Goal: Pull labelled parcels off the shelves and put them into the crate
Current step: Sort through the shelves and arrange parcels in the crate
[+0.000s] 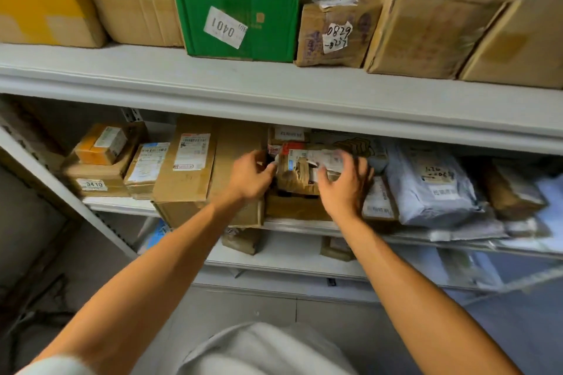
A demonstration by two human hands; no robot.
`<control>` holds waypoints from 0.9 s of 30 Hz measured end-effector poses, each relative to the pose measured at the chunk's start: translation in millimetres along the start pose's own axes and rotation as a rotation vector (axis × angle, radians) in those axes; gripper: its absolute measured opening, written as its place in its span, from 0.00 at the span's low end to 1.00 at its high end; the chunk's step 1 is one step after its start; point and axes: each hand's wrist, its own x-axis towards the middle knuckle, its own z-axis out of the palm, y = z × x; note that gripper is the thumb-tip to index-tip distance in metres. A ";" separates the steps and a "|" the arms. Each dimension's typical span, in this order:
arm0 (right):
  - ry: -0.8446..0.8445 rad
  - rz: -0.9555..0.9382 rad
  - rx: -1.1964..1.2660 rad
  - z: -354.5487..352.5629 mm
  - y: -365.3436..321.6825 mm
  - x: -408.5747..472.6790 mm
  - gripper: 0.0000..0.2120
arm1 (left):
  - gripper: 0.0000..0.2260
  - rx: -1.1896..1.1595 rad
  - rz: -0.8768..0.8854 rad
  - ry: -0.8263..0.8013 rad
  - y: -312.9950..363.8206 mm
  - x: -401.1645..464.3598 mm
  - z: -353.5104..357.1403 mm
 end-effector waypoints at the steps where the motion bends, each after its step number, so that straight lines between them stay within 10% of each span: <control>1: -0.068 0.162 0.011 -7.0 3.6 9.0 0.29 | 0.16 -0.097 -0.040 -0.042 4.9 3.4 10.0; 9: -0.405 0.740 0.686 -26.4 3.1 21.7 0.30 | 0.15 -0.444 -0.276 -0.182 21.2 13.4 26.0; 19: -0.535 0.627 0.988 -28.8 37.4 -5.2 0.58 | 0.26 -0.607 -0.136 -0.141 14.8 -7.4 -24.1; 23: -0.668 0.494 0.921 -29.9 28.5 -24.2 0.44 | 0.26 -0.592 -0.116 -0.140 1.9 -10.0 -37.2; 27: -0.462 0.395 0.906 -20.3 13.6 -37.2 0.33 | 0.31 -0.377 -0.099 0.081 -0.1 -20.1 -32.6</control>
